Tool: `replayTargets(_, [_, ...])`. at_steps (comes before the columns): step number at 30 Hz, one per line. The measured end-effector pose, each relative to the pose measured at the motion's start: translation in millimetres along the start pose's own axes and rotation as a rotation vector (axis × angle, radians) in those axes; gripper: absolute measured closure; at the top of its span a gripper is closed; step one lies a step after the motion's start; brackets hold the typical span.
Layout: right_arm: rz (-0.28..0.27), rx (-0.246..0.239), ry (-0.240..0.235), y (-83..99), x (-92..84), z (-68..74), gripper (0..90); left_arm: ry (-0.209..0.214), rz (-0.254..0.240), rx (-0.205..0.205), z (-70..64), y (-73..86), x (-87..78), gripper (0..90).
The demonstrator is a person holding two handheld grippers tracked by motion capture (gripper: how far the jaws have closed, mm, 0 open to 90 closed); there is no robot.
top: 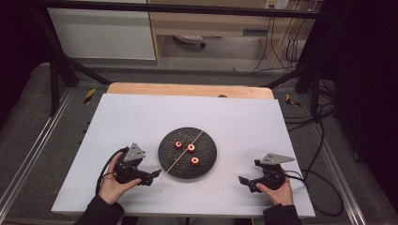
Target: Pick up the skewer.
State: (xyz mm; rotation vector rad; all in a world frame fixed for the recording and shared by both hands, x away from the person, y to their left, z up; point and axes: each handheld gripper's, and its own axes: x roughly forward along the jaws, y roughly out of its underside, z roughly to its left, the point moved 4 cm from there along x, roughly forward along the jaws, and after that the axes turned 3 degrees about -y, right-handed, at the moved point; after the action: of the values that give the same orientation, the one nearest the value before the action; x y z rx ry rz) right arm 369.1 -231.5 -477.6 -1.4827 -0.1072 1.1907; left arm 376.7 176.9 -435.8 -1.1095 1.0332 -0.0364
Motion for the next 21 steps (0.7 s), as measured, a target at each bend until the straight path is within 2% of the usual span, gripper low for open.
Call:
replayTargets(12, [0.001, -0.007, -0.001, -0.6, 0.1, -0.2, 0.7, 0.0, 0.048, 0.011, -12.4, -22.4, 18.0, 10.1])
replayTargets(21, [0.002, -0.01, 0.0, -0.8, 0.1, -0.7, 0.7, 0.006, 0.086, 0.009, -19.1, -33.2, 34.0, 16.4])
